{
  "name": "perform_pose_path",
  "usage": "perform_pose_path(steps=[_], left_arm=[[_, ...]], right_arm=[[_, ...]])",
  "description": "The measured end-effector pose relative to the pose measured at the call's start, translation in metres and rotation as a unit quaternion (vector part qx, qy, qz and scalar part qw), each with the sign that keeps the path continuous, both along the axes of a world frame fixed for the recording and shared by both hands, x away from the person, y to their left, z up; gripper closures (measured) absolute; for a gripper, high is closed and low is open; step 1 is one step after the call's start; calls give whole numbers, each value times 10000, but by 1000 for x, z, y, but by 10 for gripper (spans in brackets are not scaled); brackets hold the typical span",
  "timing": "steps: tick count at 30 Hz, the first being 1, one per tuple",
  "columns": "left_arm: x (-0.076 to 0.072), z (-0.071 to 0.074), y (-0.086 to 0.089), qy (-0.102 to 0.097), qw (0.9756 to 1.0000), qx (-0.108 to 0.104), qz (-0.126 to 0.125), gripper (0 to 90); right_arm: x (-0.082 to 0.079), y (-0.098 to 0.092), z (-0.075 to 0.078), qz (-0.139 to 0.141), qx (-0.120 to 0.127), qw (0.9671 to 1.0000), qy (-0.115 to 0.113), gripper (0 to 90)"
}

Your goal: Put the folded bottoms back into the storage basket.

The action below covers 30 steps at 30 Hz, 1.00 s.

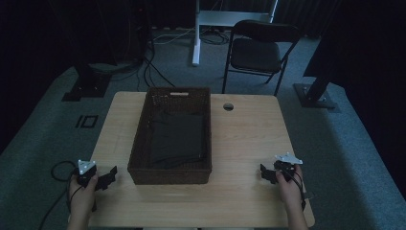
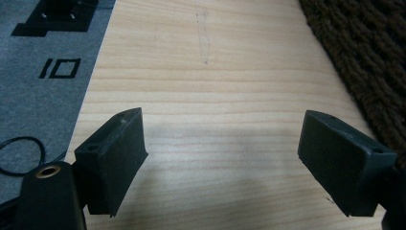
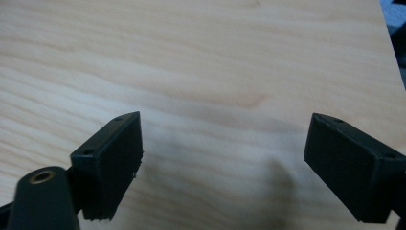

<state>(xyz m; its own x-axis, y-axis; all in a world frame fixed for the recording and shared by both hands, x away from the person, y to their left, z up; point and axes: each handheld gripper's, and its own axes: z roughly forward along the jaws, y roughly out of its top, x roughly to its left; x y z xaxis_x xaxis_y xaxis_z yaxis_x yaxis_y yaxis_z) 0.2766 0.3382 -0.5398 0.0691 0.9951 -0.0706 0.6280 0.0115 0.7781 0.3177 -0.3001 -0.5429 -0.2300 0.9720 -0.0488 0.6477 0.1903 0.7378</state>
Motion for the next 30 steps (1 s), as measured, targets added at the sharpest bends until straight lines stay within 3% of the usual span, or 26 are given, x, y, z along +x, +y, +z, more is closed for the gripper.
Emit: perform_pose_path(steps=[6, 10, 11, 17, 30], left_arm=[[-2, -4, 2, 164, 9997, 66, 144, 172], [-3, -5, 3, 241, 9992, 122, 287, 172], [-3, -5, 3, 410, 9988, 148, 238, 172], [-1, -6, -2, 487, 9977, 412, 225, 164], [-3, -6, -6, 505, 9965, 385, 543, 138]], right_arm=[[-5, -8, -5, -133, -55, 9999, 75, 132], [-9, -13, -7, -297, 46, 9995, 57, 133], [-9, -15, -7, -313, 129, 9994, 83, 136], [-12, -19, -8, -303, 277, 9990, 158, 137], [-12, -22, -8, -631, 285, 9975, 164, 121]])
